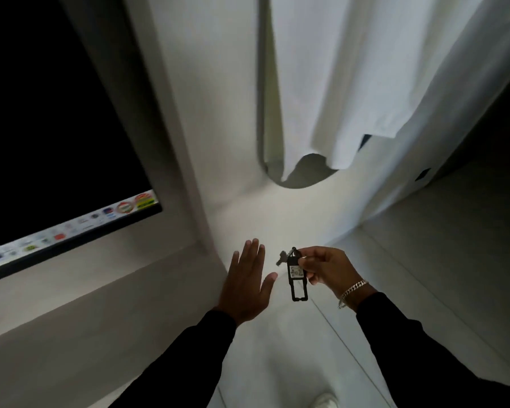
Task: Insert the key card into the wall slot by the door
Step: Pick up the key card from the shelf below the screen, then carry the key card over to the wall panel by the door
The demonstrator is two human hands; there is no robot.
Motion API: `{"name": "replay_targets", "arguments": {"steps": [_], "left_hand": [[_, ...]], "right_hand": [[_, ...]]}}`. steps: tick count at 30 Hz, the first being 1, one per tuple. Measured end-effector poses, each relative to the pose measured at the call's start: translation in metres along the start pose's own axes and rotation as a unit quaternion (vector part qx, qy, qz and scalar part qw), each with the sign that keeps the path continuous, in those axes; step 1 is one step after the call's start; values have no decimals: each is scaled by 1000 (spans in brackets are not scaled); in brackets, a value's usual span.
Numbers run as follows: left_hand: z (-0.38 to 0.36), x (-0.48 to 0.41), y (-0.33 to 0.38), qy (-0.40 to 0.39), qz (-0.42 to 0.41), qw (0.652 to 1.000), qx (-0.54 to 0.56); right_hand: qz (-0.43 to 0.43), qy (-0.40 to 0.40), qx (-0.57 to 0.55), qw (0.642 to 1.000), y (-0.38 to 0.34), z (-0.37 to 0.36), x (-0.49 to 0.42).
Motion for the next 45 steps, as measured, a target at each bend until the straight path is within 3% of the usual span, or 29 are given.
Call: {"name": "replay_targets", "arguments": {"steps": [24,37,45], "left_hand": [[-159,-306,352,-24,-234,967,93],[-269,-489,515,-88,-297,947,84],[-342,-576,637,-76,-280,953,91]], "right_hand": [[47,226,-25,973,-44,430,-84],[16,313,-66,947,-39,646,-181],[12,301,-57,952,-37,806,-228]]}}
Point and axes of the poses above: each hand's wrist, its own x-axis away from the middle knuckle, its own z-axis out of the back of the hand, y = z × x, the point moved 5 cm from there along -x, towards the middle knuckle, and after that the axes turned 7 degrees about z, right-handed, at the moved point
